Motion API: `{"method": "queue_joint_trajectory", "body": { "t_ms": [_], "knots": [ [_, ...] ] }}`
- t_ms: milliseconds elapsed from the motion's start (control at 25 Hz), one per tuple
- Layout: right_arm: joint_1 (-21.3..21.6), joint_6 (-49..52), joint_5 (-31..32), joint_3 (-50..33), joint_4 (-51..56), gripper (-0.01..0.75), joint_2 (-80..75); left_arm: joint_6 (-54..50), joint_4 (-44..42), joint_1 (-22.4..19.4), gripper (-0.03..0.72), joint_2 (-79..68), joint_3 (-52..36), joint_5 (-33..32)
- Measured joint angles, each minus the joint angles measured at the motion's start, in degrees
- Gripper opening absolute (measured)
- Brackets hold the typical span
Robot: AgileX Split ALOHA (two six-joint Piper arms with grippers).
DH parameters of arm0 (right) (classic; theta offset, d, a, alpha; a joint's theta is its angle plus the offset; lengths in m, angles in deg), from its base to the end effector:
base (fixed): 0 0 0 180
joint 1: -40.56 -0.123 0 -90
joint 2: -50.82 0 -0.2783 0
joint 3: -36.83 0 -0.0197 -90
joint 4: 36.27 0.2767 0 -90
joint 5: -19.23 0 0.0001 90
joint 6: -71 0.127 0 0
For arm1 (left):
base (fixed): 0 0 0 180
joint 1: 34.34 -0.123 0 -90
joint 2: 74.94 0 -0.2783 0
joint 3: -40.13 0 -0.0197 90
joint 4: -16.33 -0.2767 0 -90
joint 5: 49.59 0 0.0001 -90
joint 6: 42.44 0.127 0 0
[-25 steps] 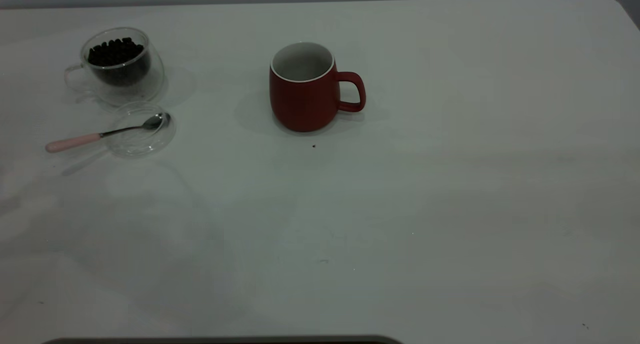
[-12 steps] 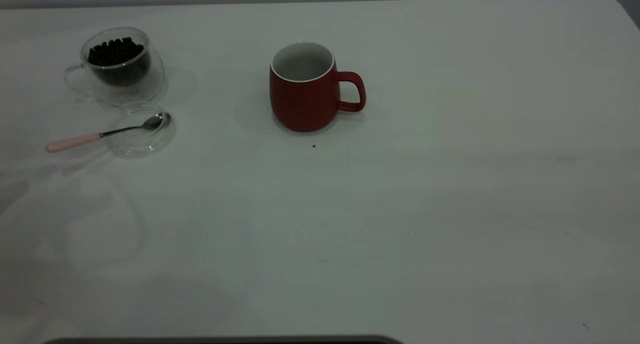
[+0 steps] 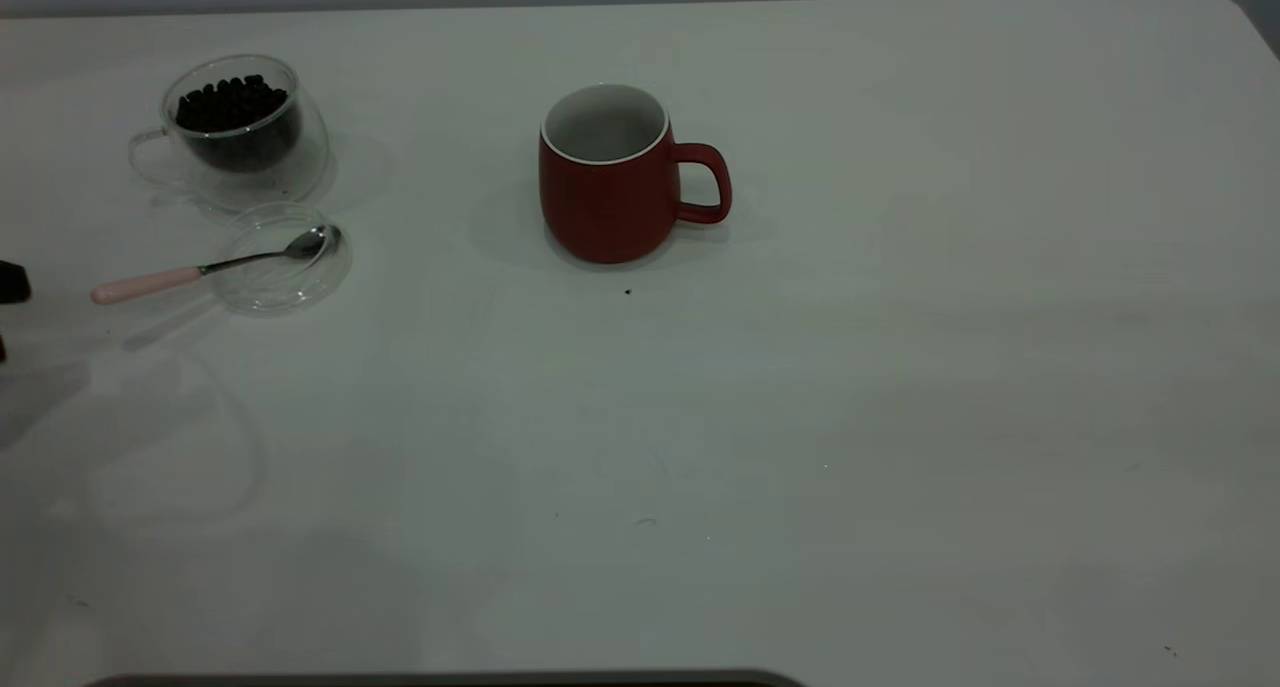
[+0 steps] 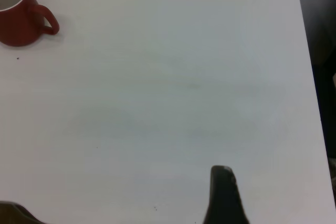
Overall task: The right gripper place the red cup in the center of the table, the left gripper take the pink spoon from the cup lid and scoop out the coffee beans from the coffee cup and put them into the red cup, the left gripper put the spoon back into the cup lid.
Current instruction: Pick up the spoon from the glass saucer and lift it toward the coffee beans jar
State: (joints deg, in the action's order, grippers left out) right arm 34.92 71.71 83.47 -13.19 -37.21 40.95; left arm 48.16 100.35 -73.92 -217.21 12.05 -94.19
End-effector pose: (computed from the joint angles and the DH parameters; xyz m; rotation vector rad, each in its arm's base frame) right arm 0.0603 0.0041 0.2552 -0.0924 2.1647 0.0436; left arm 0.2815 0.1176 -0.0668 -0.6556 2.5285 -0.9336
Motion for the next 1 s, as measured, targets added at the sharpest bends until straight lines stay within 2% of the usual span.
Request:
{"method": "queue_joint_trajectory", "body": {
  "t_ms": [440,720,1000],
  "knots": [
    [0.0,0.0,0.0,0.0,0.0,0.556,0.0,5.0,7.6,0.4,0.592,-4.0,0.0,-2.8],
    [0.0,0.0,0.0,0.0,0.0,0.556,0.0,5.6,8.8,4.3,0.59,-5.9,0.5,-3.8],
    [0.0,0.0,0.0,0.0,0.0,0.556,0.0,8.2,14.4,7.6,0.59,-6.1,1.2,-4.1]
  ]
}}
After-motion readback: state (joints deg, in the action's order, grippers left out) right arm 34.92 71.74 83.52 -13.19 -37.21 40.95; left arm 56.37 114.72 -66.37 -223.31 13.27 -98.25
